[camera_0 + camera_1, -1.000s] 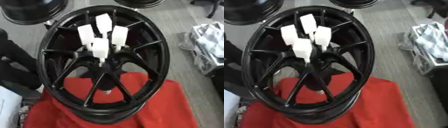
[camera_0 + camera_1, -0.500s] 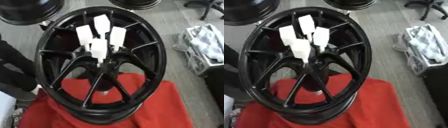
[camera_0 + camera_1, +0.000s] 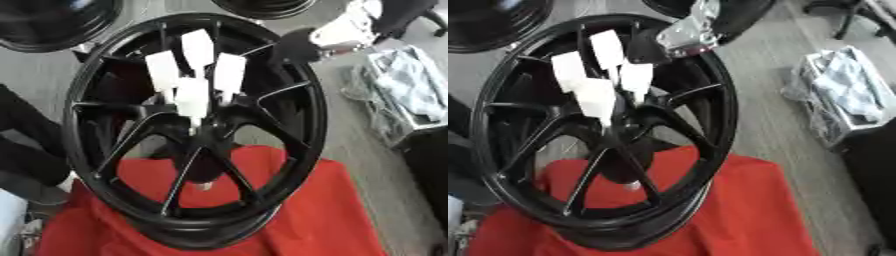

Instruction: Pull the pin out of the wheel hub.

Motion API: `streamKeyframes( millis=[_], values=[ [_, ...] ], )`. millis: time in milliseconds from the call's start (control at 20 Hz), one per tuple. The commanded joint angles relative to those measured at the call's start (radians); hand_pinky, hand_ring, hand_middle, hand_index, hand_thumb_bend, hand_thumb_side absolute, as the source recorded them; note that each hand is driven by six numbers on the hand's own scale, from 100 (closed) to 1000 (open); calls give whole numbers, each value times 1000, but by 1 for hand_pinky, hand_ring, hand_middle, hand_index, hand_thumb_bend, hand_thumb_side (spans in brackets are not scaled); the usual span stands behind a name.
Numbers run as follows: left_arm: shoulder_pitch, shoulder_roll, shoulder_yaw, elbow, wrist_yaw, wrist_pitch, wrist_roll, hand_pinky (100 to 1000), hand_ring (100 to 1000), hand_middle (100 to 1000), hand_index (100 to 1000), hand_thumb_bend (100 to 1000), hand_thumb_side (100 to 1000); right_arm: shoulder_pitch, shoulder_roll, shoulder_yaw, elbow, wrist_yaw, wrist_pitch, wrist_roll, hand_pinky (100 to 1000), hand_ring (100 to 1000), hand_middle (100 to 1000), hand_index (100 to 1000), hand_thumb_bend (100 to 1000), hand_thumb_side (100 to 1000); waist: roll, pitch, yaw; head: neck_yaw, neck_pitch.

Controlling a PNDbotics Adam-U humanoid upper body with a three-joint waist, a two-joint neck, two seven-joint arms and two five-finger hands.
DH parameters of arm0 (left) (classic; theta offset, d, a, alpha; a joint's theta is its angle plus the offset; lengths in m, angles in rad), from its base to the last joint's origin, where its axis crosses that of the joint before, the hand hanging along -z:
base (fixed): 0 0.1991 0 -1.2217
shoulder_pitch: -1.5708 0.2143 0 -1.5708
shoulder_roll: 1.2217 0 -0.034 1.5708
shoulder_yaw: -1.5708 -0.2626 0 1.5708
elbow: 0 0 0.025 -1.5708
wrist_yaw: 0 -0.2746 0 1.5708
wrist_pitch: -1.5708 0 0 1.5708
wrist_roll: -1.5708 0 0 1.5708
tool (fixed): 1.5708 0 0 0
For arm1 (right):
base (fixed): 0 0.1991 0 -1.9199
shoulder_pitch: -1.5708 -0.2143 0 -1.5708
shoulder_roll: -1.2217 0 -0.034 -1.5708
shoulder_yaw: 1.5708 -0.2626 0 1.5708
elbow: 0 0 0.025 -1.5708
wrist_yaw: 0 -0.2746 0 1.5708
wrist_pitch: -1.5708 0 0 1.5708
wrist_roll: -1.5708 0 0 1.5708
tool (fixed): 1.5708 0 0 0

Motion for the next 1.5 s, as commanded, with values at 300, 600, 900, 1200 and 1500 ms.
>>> streamKeyframes(
  millis=[300, 600, 900, 1200, 1500],
  values=[
    [3, 26, 15, -5, 9, -1, 9, 732, 821, 753, 797, 101, 829, -24, 45, 55, -11, 81, 69, 74, 808, 751, 722, 827, 540, 520, 5, -18, -1, 4, -2],
    [5, 21, 14, -4, 10, 0, 8, 733, 821, 753, 795, 103, 831, -2, 51, 55, -11, 113, 96, 60, 799, 736, 658, 805, 549, 502, 8, -16, -1, 4, -2],
    [6, 15, 12, -3, 11, 1, 6, 733, 821, 752, 793, 105, 834, 19, 51, 54, -11, 151, 100, 53, 795, 723, 615, 792, 535, 506, 8, -15, -1, 3, -2],
    [6, 10, 9, -1, 13, 3, 3, 733, 821, 752, 790, 107, 837, 49, 58, 50, -10, 191, 129, 51, 793, 722, 614, 790, 506, 498, 6, -12, 2, -2, -2],
    [6, 9, 10, -1, 12, 3, 5, 734, 821, 752, 788, 109, 838, 70, 91, 56, 33, 232, 143, 53, 798, 723, 632, 793, 487, 523, 3, -11, 4, -6, -2]
  ],
)
